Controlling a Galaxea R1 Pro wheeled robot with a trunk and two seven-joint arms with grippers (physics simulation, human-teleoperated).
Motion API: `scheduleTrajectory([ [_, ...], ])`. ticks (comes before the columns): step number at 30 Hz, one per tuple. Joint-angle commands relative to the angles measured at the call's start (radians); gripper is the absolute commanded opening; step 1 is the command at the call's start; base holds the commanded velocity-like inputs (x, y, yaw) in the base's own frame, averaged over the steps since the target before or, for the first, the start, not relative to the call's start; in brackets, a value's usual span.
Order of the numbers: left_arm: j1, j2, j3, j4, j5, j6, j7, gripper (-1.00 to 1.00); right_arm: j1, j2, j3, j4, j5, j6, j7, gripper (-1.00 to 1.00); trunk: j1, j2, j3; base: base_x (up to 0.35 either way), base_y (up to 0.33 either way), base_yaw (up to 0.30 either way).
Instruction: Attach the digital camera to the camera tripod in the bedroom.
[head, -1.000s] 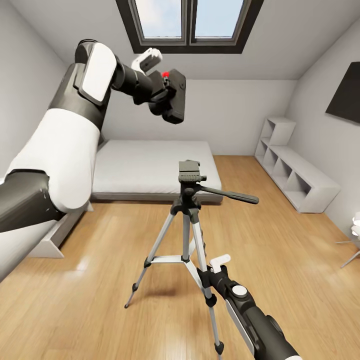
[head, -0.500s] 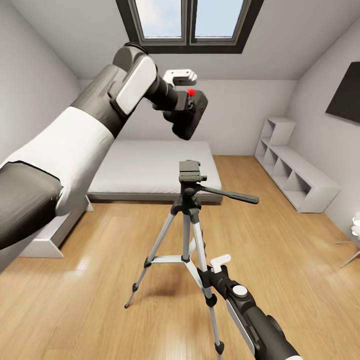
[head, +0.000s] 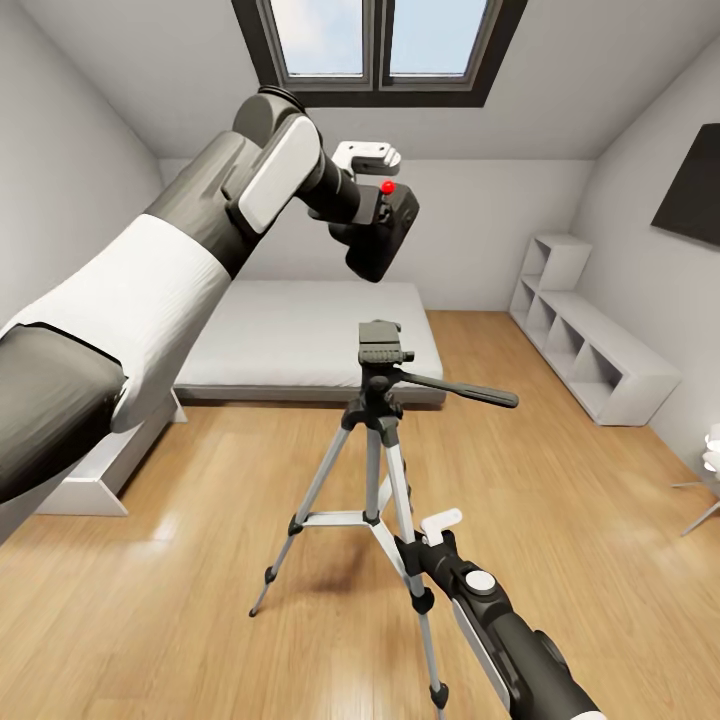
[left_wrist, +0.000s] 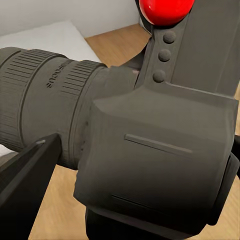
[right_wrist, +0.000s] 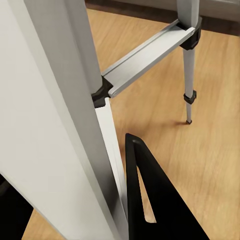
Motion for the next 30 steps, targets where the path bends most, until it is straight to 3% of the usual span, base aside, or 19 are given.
scheduleTrajectory([
  [1,-0.002,0.001,-0.003,0.0,0.011,0.002,0.008,-1.0,0.0,0.0,-0.001,0.001,0.074,0.005,-0.023,-1.0,0.001,-0.002,-0.002,0.0,0.0,0.0],
  [10,-0.002,0.0,0.0,0.009,0.038,0.002,0.009,-1.0,0.0,0.003,0.0,0.001,0.075,0.015,-0.023,-1.0,0.001,-0.002,-0.002,0.0,0.0,0.0],
  [17,-0.002,0.002,0.042,0.01,0.037,-0.005,0.029,-1.0,0.0,0.003,0.0,0.001,0.075,0.02,-0.023,-1.0,0.001,-0.002,-0.002,0.0,0.0,0.0],
  [19,-0.002,0.001,0.052,0.006,0.035,-0.008,0.065,-1.0,0.0,0.004,-0.001,0.001,0.075,0.02,-0.023,-1.0,0.001,-0.002,-0.002,0.0,0.0,0.0],
  [22,-0.002,0.0,0.055,-0.002,0.031,-0.009,0.137,-1.0,0.0,0.004,-0.001,0.001,0.075,0.019,-0.024,-1.0,0.001,-0.002,-0.002,0.0,0.0,0.0],
  [23,-0.002,-0.002,0.057,-0.006,0.031,-0.01,0.205,-1.0,0.0,0.004,-0.001,0.001,0.075,0.019,-0.024,-1.0,0.001,-0.002,-0.002,0.0,0.0,0.0],
  [24,-0.002,-0.004,0.058,-0.005,0.039,-0.011,0.385,-1.0,0.0,0.004,-0.002,0.001,0.075,0.019,-0.025,-1.0,0.001,-0.002,-0.002,0.0,0.0,0.0],
  [30,-0.002,-0.005,0.064,0.008,0.045,-0.011,0.538,-1.0,0.0,0.005,-0.001,0.001,0.075,0.019,-0.025,-1.0,0.001,-0.002,-0.002,0.0,0.0,0.0],
])
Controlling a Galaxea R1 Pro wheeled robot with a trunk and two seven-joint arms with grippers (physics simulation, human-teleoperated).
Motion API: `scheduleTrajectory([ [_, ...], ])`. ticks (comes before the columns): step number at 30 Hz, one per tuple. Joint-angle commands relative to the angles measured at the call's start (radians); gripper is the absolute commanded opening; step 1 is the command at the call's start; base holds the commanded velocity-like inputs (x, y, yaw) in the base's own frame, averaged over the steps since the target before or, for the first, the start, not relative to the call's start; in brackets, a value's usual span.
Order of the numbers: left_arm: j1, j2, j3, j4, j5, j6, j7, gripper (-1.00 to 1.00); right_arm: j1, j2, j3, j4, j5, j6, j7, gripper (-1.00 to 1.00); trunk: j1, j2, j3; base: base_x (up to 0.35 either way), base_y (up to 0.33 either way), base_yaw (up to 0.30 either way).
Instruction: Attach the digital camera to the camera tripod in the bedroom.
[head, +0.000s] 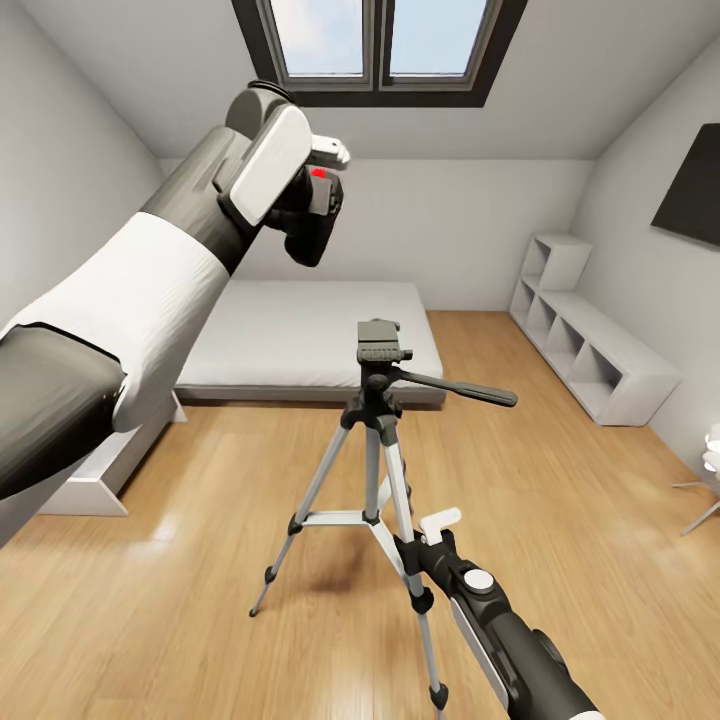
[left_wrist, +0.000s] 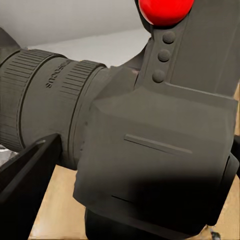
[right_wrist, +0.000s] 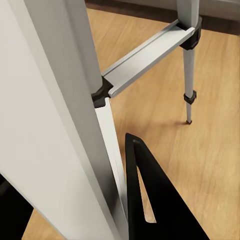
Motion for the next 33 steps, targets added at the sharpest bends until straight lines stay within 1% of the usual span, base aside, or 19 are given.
scheduleTrajectory([
  [1,-0.002,0.0,-0.005,0.002,0.01,0.0,0.035,-1.0,0.0,0.0,-0.002,0.01,0.074,0.006,-0.016,-1.0,0.001,-0.002,-0.002,0.0,0.0,0.0],
  [9,-0.002,-0.001,-0.004,0.004,0.011,0.001,0.046,-1.0,-0.001,0.001,-0.003,0.01,0.074,0.006,-0.016,-1.0,0.001,-0.002,-0.002,0.0,0.0,0.0],
  [13,-0.002,-0.001,-0.005,0.003,0.015,0.002,0.039,-1.0,-0.001,0.001,-0.003,0.01,0.074,0.006,-0.016,-1.0,0.001,-0.002,-0.002,0.0,0.0,0.0],
  [18,-0.001,-0.001,-0.009,0.001,0.01,0.001,0.031,-1.0,-0.001,0.001,-0.004,0.01,0.074,0.006,-0.016,-1.0,0.001,-0.002,-0.002,0.0,0.0,0.0],
  [22,-0.001,0.0,-0.008,0.001,0.012,0.001,0.01,-1.0,-0.001,0.001,-0.006,0.01,0.074,0.006,-0.016,-1.0,0.001,-0.002,-0.002,0.0,0.0,0.0],
  [24,0.0,0.002,-0.006,-0.002,0.014,0.001,-0.018,-1.0,-0.001,0.001,-0.006,0.01,0.074,0.006,-0.016,-1.0,0.001,-0.002,-0.002,0.0,0.0,0.0],
  [27,0.001,0.001,-0.005,0.0,0.014,-0.005,-0.039,-1.0,-0.001,0.0,-0.006,0.01,0.074,0.006,-0.016,-1.0,0.001,-0.002,-0.002,0.0,0.0,0.0],
  [30,0.001,0.0,-0.007,0.016,0.01,-0.03,-0.051,-1.0,0.0,0.0,-0.006,0.01,0.074,0.006,-0.016,-1.0,0.001,-0.002,-0.002,0.0,0.0,0.0],
  [33,0.002,-0.001,-0.012,0.032,0.002,-0.048,-0.041,-1.0,0.0,0.0,-0.006,0.01,0.074,0.006,-0.016,-1.0,0.001,-0.002,-0.002,0.0,0.0,0.0],
])
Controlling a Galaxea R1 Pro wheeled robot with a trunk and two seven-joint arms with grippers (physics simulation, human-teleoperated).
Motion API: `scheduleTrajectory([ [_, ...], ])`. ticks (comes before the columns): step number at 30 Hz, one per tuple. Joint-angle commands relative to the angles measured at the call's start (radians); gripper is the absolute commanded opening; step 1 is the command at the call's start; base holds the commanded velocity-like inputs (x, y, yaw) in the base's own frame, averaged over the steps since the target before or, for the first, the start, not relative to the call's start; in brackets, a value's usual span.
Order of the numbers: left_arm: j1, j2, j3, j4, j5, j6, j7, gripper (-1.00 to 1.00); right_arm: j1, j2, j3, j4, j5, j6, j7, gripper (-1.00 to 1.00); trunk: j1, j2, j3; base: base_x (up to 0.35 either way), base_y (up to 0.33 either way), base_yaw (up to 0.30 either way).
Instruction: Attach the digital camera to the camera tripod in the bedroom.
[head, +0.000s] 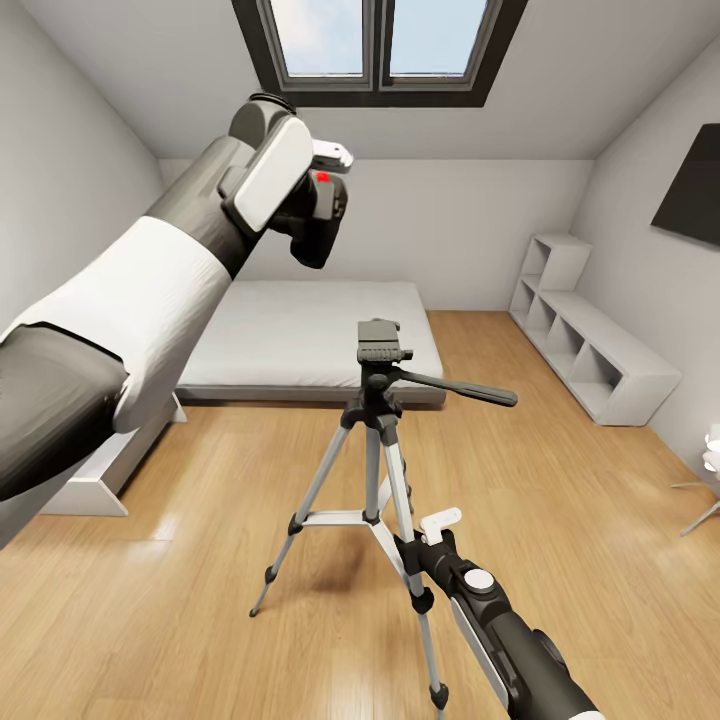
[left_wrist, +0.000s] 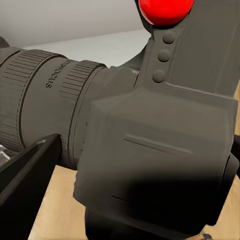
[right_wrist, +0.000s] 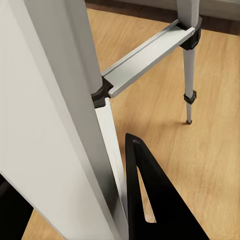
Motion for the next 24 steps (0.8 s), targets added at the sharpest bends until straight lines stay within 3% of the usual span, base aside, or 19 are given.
scheduleTrajectory([
  [1,-0.001,0.0,-0.006,0.007,0.007,-0.003,0.016,-1.0,0.0,-0.001,-0.002,0.01,0.069,0.006,-0.021,-1.0,0.001,-0.002,-0.002,0.0,0.0,0.0],
  [7,0.0,0.002,-0.012,0.053,0.01,-0.011,0.037,-1.0,0.0,-0.001,-0.002,0.009,0.07,0.006,-0.021,-1.0,0.001,-0.002,-0.002,0.0,0.0,0.0],
  [12,0.0,0.006,-0.012,0.063,0.033,-0.009,0.006,-1.0,0.0,0.0,-0.001,0.009,0.07,0.006,-0.021,-1.0,0.001,-0.002,-0.002,0.0,0.0,0.0],
  [16,0.0,0.018,-0.019,0.062,0.081,-0.007,-0.198,-1.0,0.0,-0.001,0.0,0.009,0.069,0.006,-0.021,-1.0,0.001,-0.002,-0.002,0.0,0.0,0.0],
  [17,0.0,0.027,-0.021,0.061,0.096,-0.01,-0.343,-1.0,0.0,-0.001,0.0,0.009,0.07,0.006,-0.021,-1.0,0.001,-0.002,-0.002,0.0,0.0,0.0],
  [20,0.0,0.046,-0.024,0.06,0.108,-0.019,-0.567,-1.0,0.0,-0.001,-0.001,0.009,0.069,0.006,-0.021,-1.0,0.001,-0.002,-0.002,0.0,0.0,0.0],
  [21,0.0,0.06,-0.03,0.059,0.11,-0.027,-0.681,-1.0,0.0,-0.002,-0.001,0.009,0.069,0.006,-0.021,-1.0,0.001,-0.002,-0.002,0.0,0.0,0.0],
  [24,0.0,0.078,-0.059,0.055,0.111,-0.046,-0.778,-1.0,0.0,-0.002,-0.001,0.009,0.07,0.006,-0.021,-1.0,0.001,-0.002,-0.002,0.0,0.0,0.0],
])
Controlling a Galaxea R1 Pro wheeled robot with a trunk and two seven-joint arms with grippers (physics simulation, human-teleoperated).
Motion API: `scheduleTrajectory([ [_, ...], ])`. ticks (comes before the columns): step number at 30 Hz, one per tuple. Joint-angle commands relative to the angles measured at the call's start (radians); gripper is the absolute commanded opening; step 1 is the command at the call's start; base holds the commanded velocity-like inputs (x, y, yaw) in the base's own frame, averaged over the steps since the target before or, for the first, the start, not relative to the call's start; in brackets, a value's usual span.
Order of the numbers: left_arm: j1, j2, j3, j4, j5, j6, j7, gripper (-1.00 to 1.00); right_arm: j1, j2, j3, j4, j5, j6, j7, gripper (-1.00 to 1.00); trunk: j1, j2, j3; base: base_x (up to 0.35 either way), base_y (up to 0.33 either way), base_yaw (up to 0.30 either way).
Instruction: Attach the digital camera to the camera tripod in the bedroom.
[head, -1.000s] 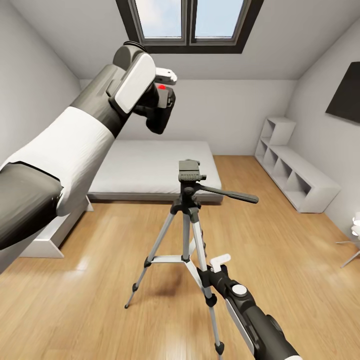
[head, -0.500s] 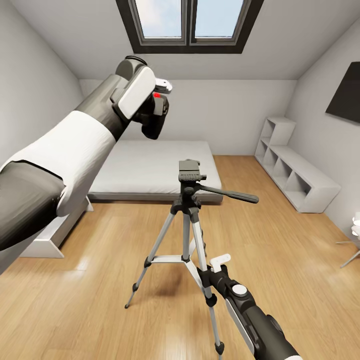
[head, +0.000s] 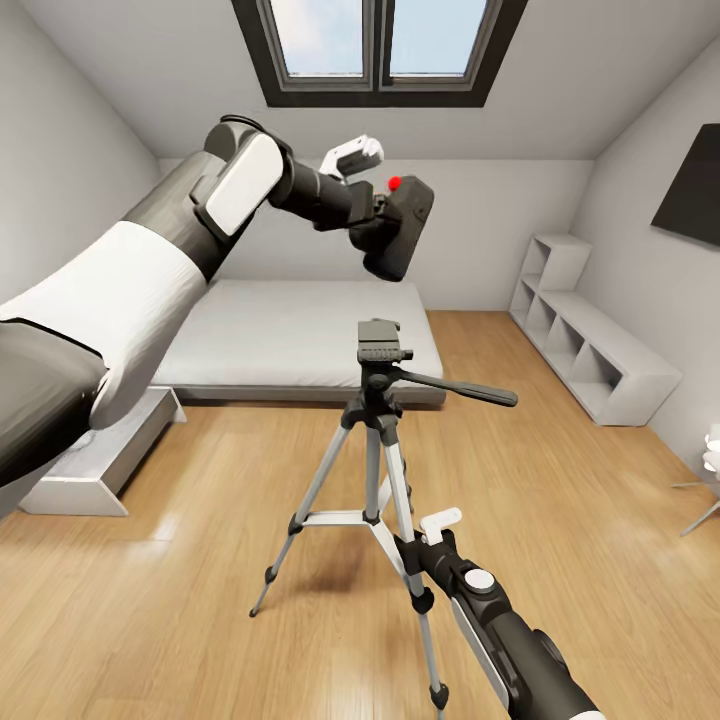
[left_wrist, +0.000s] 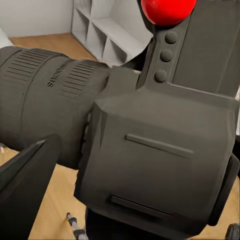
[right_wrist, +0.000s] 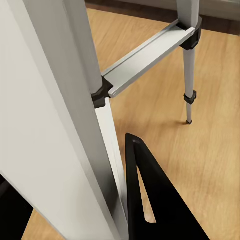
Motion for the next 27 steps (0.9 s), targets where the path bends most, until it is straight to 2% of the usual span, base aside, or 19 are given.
scheduleTrajectory([
  [1,-0.002,0.012,-0.038,-0.008,-0.01,-0.015,-0.046,-1.0,0.0,-0.001,-0.002,0.009,0.07,0.006,-0.023,-1.0,0.001,-0.002,-0.002,0.0,0.0,0.0],
  [5,-0.003,0.047,-0.137,-0.039,-0.01,-0.047,-0.084,-1.0,0.0,0.0,-0.002,0.009,0.071,0.006,-0.023,-1.0,0.001,-0.002,-0.002,0.0,0.0,0.0],
  [6,-0.003,0.07,-0.191,-0.064,-0.009,-0.061,-0.094,-1.0,0.0,0.0,-0.003,0.009,0.07,0.006,-0.023,-1.0,0.001,-0.002,-0.002,0.0,0.0,0.0],
  [7,-0.003,0.081,-0.215,-0.077,-0.009,-0.067,-0.098,-1.0,0.0,0.0,-0.003,0.009,0.07,0.006,-0.023,-1.0,0.001,-0.002,-0.002,0.0,0.0,0.0],
  [8,-0.003,0.126,-0.291,-0.134,-0.007,-0.082,-0.11,-1.0,0.0,0.0,-0.003,0.009,0.07,0.006,-0.023,-1.0,0.001,-0.002,-0.002,0.0,0.0,0.0],
  [9,-0.003,0.138,-0.303,-0.147,-0.005,-0.084,-0.112,-1.0,0.0,0.001,-0.004,0.009,0.07,0.006,-0.023,-1.0,0.001,-0.002,-0.002,0.0,0.0,0.0],
  [10,-0.003,0.164,-0.321,-0.172,-0.003,-0.087,-0.118,-1.0,0.0,0.001,-0.004,0.01,0.07,0.006,-0.023,-1.0,0.001,-0.002,-0.002,0.0,0.0,0.0],
  [17,-0.003,0.25,-0.353,-0.266,0.002,-0.096,-0.158,-1.0,0.0,0.001,-0.004,0.009,0.069,0.006,-0.023,-1.0,0.001,-0.002,-0.002,0.0,0.0,0.0],
  [18,-0.003,0.271,-0.363,-0.293,0.002,-0.103,-0.174,-1.0,0.0,0.001,-0.004,0.009,0.07,0.006,-0.023,-1.0,0.001,-0.002,-0.002,0.0,0.0,0.0],
  [22,-0.003,0.299,-0.397,-0.338,0.004,-0.126,-0.199,-1.0,0.0,0.001,-0.004,0.009,0.07,0.006,-0.024,-1.0,0.001,-0.002,-0.002,0.0,0.0,0.0],
  [27,-0.003,0.313,-0.439,-0.39,0.004,-0.146,-0.213,-1.0,0.0,-0.001,-0.004,0.009,0.07,0.006,-0.024,-1.0,0.001,-0.002,-0.002,0.0,0.0,0.0],
])
